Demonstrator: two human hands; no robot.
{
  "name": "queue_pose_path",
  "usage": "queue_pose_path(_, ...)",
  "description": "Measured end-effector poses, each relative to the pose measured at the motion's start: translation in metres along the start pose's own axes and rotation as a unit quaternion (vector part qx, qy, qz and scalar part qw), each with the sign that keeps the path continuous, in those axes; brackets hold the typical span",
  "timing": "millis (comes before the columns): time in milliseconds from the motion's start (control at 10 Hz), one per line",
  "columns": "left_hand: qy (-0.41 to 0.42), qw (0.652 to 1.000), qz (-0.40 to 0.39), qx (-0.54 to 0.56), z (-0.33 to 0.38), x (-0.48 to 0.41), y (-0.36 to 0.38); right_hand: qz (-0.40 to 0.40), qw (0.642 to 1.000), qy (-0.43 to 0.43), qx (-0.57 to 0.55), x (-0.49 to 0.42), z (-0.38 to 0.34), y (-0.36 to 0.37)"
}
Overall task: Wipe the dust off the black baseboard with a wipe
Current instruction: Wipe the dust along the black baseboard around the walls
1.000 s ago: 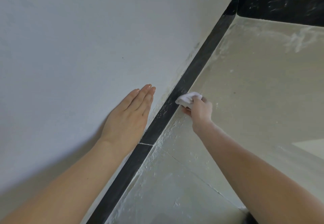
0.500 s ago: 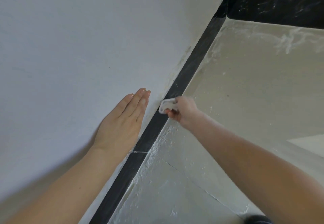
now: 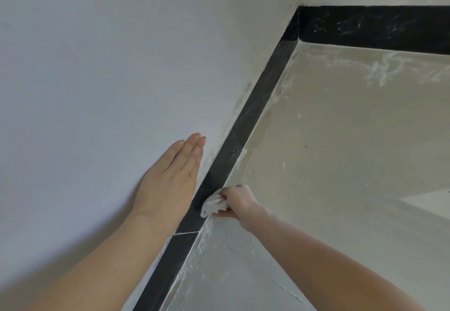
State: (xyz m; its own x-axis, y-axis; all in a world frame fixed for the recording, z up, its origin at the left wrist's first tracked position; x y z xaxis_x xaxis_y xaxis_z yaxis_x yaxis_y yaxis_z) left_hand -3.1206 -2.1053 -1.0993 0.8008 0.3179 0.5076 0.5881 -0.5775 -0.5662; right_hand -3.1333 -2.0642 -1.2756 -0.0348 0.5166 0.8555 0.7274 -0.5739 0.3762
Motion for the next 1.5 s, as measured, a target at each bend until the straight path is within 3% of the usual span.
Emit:
queue_pose_path(200, 0.005, 1.0, 0.01, 0.024, -0.002, -0.007, -0.004, 0.067, 0.993, -0.096, -0.01, -0.006, -0.098, -0.053)
queue_pose_path(300, -0.006, 0.999, 0.047, 0.027, -0.003, -0.013, -0.003, 0.097, 0.984, -0.132, -0.073, -0.004, -0.129, -0.081)
queue_pose_path(400, -0.012, 0.997, 0.075, 0.014, -0.007, -0.019, -0.01, 0.15, 0.962, -0.153, -0.167, 0.008, -0.137, -0.11)
queue_pose_path(500, -0.022, 0.992, 0.121, 0.006, -0.011, -0.025, -0.018, 0.176, 0.952, -0.162, -0.189, 0.022, -0.117, -0.117)
queue_pose_path(700, -0.031, 0.989, 0.145, -0.022, -0.016, -0.036, -0.023, -0.027, 0.997, -0.051, 0.046, 0.014, -0.036, -0.028)
queue_pose_path(800, -0.021, 0.99, 0.138, -0.026, -0.012, -0.037, -0.021, -0.051, 0.997, -0.015, 0.059, 0.008, -0.016, -0.009)
queue_pose_path(1000, -0.043, 0.991, 0.129, -0.015, -0.02, -0.038, -0.022, 0.09, 0.993, -0.077, 0.008, -0.012, -0.085, -0.063)
queue_pose_path(1200, -0.029, 0.994, 0.105, -0.014, -0.018, -0.038, -0.019, 0.157, 0.956, -0.141, -0.205, 0.006, -0.142, -0.118)
queue_pose_path(1300, -0.011, 0.995, 0.099, -0.02, -0.016, -0.046, -0.018, 0.114, 0.984, -0.06, -0.119, 0.019, -0.109, -0.089)
queue_pose_path(1400, 0.029, 0.999, 0.034, -0.017, -0.012, -0.06, -0.02, 0.03, 0.999, -0.023, -0.025, 0.022, -0.091, -0.048)
queue_pose_path(1500, 0.026, 0.999, 0.013, -0.018, -0.019, -0.08, -0.025, 0.041, 0.994, -0.047, -0.084, 0.014, -0.116, -0.051)
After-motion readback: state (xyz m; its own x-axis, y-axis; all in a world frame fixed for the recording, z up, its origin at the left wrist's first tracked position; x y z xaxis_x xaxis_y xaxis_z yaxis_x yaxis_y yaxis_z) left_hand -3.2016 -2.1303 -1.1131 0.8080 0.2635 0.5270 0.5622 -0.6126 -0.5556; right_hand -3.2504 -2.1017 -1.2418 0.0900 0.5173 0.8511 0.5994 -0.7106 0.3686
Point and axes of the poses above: each hand's wrist, its own x-axis away from the middle knuckle, its own y-axis out of the palm, z = x × y, the point moved 9 cm from there along -x, towards the middle knuckle, and after that the axes turned 7 degrees about y, right-handed, at the moved point
